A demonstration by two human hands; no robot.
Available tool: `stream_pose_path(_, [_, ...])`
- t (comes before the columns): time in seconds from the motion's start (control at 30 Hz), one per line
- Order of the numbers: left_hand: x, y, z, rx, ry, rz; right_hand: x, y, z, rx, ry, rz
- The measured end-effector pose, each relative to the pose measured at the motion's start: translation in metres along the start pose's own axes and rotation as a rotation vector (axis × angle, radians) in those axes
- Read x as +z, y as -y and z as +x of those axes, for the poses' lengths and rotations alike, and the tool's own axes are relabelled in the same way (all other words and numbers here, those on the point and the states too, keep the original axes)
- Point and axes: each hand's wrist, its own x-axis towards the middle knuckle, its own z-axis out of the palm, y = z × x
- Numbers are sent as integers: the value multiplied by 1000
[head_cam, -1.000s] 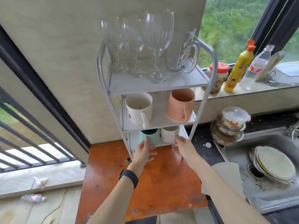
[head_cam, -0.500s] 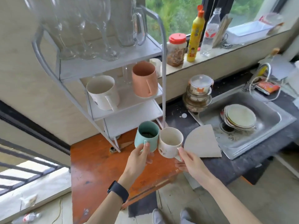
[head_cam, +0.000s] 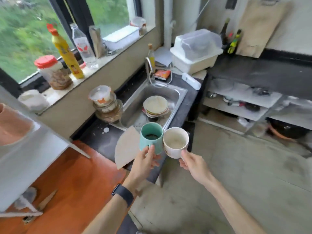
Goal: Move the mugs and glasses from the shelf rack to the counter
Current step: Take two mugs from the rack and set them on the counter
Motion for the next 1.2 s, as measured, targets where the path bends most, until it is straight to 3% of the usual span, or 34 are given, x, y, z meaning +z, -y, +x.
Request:
stream_pose_path(0.3, [230, -93, 22, 85, 234, 35, -239, -44, -11, -7, -277, -83])
stream_pose_path(0.6, [434, -196, 67, 197, 473, 86, -435, -78, 7, -13, -551, 232])
stream_pose_path(0.87, [596, -276, 140, 252, 638, 66, -592, -76, 80, -49, -782, 222])
stream_pose_path(1.2, [778, -385, 246, 333, 776, 158, -774, -59, 173, 8, -903, 249])
